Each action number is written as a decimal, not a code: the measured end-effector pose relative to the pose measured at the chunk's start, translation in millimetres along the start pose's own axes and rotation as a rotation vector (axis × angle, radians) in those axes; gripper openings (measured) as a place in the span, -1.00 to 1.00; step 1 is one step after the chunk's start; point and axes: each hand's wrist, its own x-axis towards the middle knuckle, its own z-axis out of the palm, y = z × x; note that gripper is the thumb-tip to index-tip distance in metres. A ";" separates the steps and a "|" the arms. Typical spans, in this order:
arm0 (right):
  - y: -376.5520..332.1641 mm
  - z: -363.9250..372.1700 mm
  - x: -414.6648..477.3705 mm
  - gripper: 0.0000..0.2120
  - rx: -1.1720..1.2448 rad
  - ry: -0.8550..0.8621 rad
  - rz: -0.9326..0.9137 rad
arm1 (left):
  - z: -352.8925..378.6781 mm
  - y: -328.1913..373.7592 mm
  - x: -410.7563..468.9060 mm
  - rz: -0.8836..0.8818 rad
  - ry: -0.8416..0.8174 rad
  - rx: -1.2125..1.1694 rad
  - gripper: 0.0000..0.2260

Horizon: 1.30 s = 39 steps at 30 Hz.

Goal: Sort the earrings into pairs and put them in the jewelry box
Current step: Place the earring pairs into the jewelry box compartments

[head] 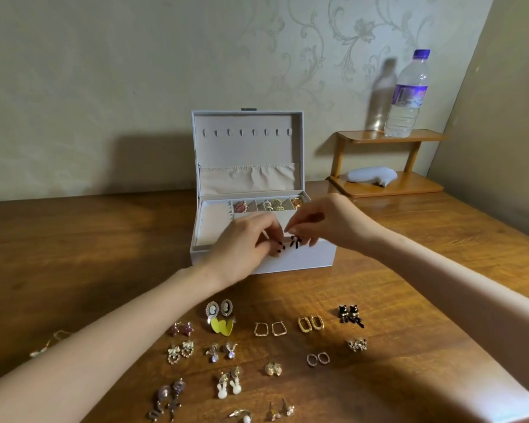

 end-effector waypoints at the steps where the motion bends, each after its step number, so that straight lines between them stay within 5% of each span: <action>1: -0.7 -0.8 7.6 -0.92 0.048 0.023 0.022 | -4.4 -3.8 5.5 -0.008 0.037 -0.011 -0.91; 10: 2.4 10.7 94.2 -0.87 0.192 0.087 0.196 | -23.2 -52.3 52.2 -0.236 0.307 -0.013 -0.90; 17: 15.5 33.0 142.8 -0.87 -0.122 0.122 0.213 | -15.3 -72.3 49.1 -0.294 0.400 0.069 -0.88; 39: 19.4 47.8 169.0 -0.80 -0.371 0.060 0.289 | -13.1 -79.0 46.8 -0.350 0.352 0.104 -0.88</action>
